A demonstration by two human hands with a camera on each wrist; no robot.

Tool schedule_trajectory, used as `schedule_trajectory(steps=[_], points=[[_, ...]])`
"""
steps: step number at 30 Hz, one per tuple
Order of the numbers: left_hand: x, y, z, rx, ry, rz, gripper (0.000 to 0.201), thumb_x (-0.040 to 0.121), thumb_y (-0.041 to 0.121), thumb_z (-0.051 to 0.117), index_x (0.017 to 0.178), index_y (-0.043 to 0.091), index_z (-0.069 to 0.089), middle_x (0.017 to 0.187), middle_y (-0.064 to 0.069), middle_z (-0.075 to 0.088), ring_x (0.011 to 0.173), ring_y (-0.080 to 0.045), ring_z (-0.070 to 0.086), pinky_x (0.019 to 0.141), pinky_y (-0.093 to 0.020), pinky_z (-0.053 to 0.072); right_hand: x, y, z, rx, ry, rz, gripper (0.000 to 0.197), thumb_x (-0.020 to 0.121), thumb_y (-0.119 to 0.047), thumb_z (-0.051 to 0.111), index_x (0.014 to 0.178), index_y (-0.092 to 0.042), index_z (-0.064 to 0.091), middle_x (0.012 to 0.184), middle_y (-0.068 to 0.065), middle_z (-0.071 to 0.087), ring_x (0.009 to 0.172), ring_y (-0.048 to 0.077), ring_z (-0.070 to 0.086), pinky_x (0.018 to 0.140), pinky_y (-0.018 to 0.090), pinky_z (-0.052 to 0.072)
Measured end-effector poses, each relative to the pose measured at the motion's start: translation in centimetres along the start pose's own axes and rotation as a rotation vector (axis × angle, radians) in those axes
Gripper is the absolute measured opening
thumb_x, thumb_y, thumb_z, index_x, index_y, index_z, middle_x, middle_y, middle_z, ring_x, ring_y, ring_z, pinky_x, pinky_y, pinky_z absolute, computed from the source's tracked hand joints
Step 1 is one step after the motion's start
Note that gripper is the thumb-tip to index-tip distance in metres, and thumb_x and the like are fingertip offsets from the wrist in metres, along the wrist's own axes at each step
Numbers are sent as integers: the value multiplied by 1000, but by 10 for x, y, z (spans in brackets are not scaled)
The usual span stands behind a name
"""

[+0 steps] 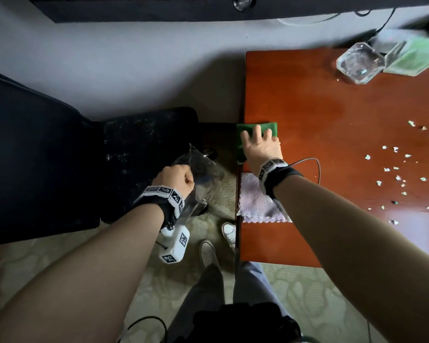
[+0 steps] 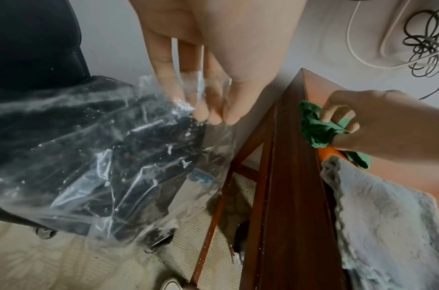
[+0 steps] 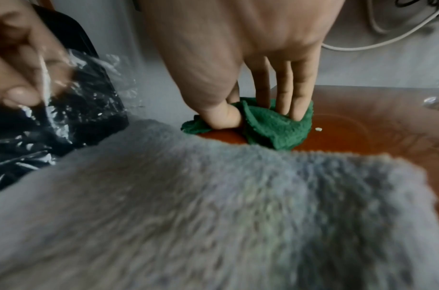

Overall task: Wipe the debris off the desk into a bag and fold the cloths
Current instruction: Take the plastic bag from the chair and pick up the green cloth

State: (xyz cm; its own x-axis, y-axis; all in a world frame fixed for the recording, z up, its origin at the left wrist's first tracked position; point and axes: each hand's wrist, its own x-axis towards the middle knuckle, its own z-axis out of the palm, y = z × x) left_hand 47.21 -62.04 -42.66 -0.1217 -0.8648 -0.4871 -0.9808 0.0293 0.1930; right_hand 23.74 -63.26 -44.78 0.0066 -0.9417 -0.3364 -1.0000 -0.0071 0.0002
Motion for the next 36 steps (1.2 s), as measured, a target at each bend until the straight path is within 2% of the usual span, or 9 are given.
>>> schedule_trajectory(steps=[6,10,12,17,21,24,29,31,36], points=[[-7,-3,-7,7,35,-17,10,86,22,65,77,25,66,73,12,67,67,-14,65,54,-26,51,15,11,-14,177,-11,27,33,91,-8,45,124,-10,44,118,17,51,105,40,54,74,44,48],[-15,-4,-17,-6,39,-31,11,86,22,67,75,25,65,69,14,63,64,-9,62,48,-21,43,20,24,-26,424,30,108,25,84,-8,53,109,-8,50,105,20,62,93,40,61,70,39,49],[-22,-5,-21,3,37,-39,11,86,21,67,76,25,65,70,13,65,63,-9,62,47,-22,45,19,30,-36,504,57,150,20,83,-7,51,103,-10,54,99,19,64,88,39,62,69,37,50],[-44,-4,-34,32,-4,-49,6,87,25,68,90,29,66,89,8,71,79,-17,68,69,-31,58,-3,49,-62,573,87,201,21,83,-10,52,103,-10,59,97,19,65,87,37,63,70,35,53],[-69,-1,-41,92,-12,-21,20,86,27,68,102,37,63,101,4,71,85,-22,68,74,-32,56,-37,64,-79,608,122,258,24,82,-18,55,104,-11,61,102,17,65,85,33,62,70,32,51],[-94,2,-45,134,3,-8,27,83,26,70,106,39,61,98,3,66,81,-24,62,69,-28,50,-72,71,-90,607,149,291,29,79,-23,54,105,-13,63,103,16,66,90,34,62,75,35,53],[-143,1,-43,122,53,58,19,79,23,68,89,37,60,93,3,68,78,-23,64,64,-25,45,-143,73,-94,580,215,331,29,79,-18,52,104,-14,65,103,17,66,88,34,62,73,32,51],[-168,-1,-36,127,61,94,20,80,23,69,95,34,63,91,4,67,77,-21,61,63,-23,40,-177,69,-89,573,245,348,29,78,-17,52,103,-14,65,101,17,67,87,34,62,72,32,51],[-226,-10,-5,106,25,131,32,80,20,73,109,32,65,94,3,65,79,-19,58,68,-23,41,-258,61,-62,527,246,411,31,80,-18,51,107,-12,63,101,18,66,89,36,63,67,31,45]])
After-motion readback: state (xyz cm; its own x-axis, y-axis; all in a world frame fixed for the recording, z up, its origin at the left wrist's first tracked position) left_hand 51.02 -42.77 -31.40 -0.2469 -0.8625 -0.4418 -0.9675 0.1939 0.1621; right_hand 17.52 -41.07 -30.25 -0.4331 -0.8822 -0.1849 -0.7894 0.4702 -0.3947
